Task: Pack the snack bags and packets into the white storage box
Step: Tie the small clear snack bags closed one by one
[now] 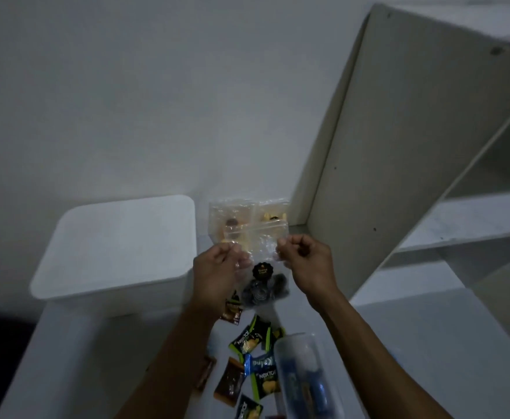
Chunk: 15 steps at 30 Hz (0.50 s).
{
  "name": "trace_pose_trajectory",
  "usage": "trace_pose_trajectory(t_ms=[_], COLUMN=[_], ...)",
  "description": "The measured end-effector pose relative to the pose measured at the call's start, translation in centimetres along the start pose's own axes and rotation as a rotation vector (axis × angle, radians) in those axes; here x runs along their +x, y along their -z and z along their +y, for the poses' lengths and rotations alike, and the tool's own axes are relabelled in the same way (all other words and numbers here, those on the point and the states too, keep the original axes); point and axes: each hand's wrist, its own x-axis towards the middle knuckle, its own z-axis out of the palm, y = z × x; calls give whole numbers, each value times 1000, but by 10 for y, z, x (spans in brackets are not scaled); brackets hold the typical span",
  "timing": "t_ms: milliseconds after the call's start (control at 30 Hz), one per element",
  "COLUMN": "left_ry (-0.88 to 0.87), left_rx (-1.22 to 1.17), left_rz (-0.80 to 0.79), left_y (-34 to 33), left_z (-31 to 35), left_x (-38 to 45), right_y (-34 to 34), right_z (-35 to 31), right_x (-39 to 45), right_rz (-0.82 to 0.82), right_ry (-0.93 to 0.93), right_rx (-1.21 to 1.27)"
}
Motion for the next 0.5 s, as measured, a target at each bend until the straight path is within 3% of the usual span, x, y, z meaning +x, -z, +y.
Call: trace_pose_trajectory(t_ms=[200,500], left_ry=[-114,-307], left_rx=[-92,-220], left_rz=[4,0], left_y=[20,34], left_z=[51,114], left_x=[-37,-71], right_y=[-13,-22], right_z=[-56,-107], right_x=[-36,-68], right_rz=[-10,-61], right_ry=[128,169], right_rx=[35,131])
